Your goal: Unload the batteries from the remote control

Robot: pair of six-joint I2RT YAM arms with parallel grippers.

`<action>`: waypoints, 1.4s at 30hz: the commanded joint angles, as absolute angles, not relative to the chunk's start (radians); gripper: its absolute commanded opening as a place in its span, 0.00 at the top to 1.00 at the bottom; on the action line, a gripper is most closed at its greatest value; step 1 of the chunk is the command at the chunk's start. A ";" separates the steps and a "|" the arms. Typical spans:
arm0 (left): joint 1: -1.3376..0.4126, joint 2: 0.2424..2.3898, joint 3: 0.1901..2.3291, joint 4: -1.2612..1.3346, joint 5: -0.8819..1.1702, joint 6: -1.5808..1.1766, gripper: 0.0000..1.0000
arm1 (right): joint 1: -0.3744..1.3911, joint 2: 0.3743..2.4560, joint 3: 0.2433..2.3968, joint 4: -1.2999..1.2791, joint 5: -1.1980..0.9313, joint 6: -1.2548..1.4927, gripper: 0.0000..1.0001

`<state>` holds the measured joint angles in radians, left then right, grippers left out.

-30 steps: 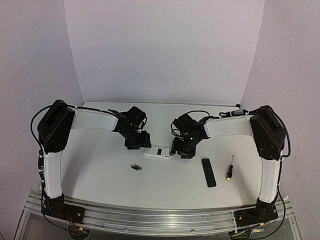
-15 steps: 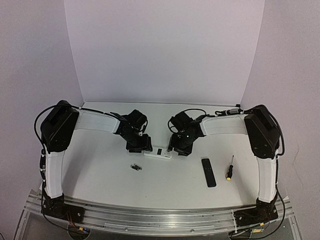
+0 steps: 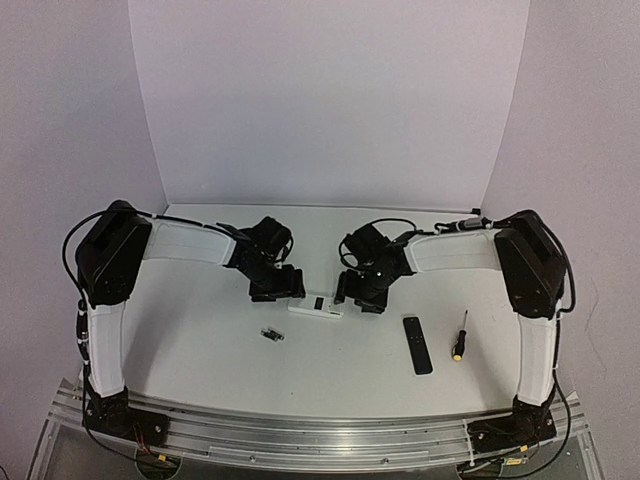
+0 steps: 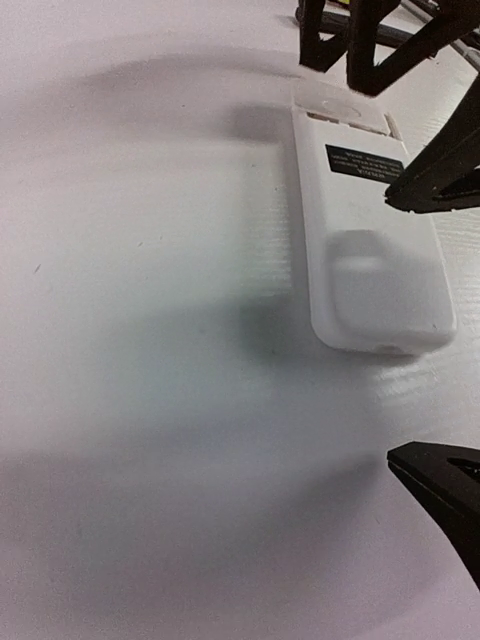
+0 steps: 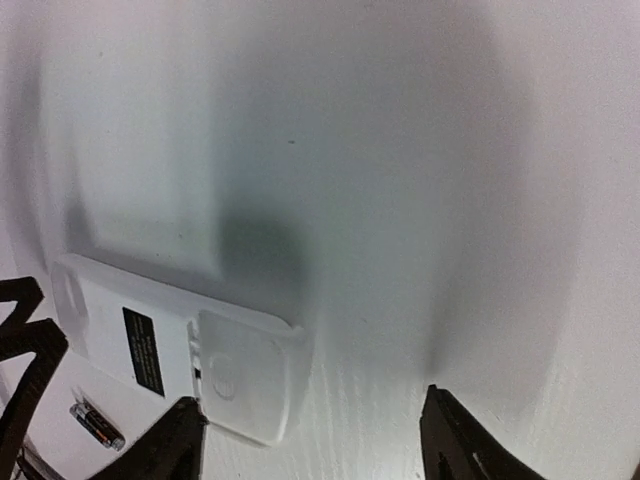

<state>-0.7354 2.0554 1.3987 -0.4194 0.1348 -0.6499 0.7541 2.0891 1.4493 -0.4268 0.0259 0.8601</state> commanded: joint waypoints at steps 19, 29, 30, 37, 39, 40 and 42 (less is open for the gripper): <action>-0.184 1.221 0.364 0.704 -0.492 -0.288 0.00 | 0.115 1.358 0.416 0.365 0.190 0.013 0.12; -0.174 1.555 0.206 1.265 -0.321 -0.079 0.00 | -0.024 1.641 0.326 0.791 -0.063 -0.011 0.11; -0.173 1.582 0.240 1.218 -0.267 -0.062 0.00 | -0.039 1.647 0.333 0.790 -0.082 0.030 0.11; -0.113 1.631 0.256 1.215 -0.160 -0.100 0.00 | -0.063 1.658 0.396 0.685 -0.125 0.045 0.10; -0.112 1.652 0.278 1.198 -0.182 -0.093 0.00 | -0.062 1.658 0.436 0.611 -0.062 0.065 0.09; -0.113 1.653 0.301 1.153 -0.184 -0.095 0.00 | -0.062 1.655 0.438 0.596 -0.048 0.070 0.09; -0.113 1.655 0.296 1.171 -0.178 -0.094 0.00 | -0.061 1.655 0.437 0.596 -0.045 0.069 0.09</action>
